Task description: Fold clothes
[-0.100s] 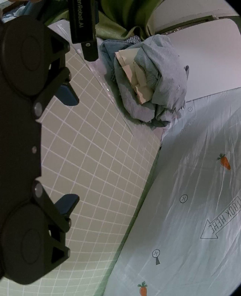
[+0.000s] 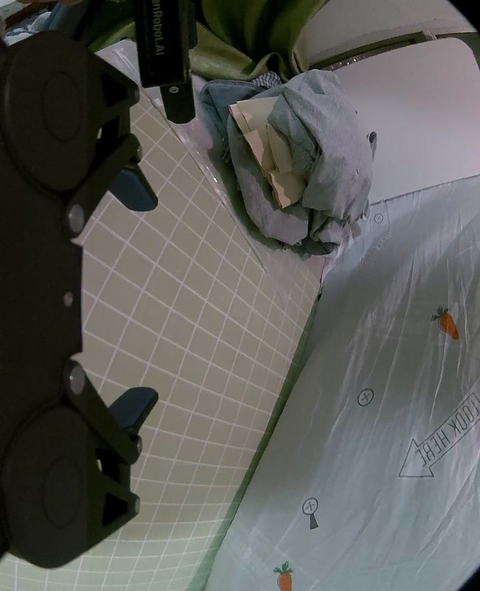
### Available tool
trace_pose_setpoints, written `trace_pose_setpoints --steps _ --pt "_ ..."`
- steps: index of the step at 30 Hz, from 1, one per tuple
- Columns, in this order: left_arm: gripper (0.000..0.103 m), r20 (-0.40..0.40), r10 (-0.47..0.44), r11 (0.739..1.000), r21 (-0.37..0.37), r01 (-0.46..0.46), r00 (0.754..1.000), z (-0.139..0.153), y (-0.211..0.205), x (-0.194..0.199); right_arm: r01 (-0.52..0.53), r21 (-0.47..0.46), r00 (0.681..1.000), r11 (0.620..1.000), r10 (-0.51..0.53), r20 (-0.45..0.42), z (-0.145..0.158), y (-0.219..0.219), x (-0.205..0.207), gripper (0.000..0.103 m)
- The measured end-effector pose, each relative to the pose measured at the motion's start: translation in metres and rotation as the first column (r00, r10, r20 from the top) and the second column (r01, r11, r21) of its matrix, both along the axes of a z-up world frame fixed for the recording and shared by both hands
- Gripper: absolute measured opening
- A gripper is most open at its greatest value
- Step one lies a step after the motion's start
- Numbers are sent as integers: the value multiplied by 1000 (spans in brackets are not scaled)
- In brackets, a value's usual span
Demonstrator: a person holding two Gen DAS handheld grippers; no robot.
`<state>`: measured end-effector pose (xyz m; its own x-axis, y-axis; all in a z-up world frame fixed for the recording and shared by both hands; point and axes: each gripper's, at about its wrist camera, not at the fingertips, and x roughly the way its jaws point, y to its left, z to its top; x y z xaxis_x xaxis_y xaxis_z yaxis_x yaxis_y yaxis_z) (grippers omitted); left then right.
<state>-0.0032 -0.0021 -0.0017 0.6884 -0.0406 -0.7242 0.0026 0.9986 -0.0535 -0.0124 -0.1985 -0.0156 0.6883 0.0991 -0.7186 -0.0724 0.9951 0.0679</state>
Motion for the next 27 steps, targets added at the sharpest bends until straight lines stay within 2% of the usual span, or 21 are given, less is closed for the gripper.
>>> trace_pose_setpoints --steps 27 --pt "103 -8 1 1000 6 -1 1000 0 1 -7 -8 -2 1000 1000 8 0 0 -1 -5 103"
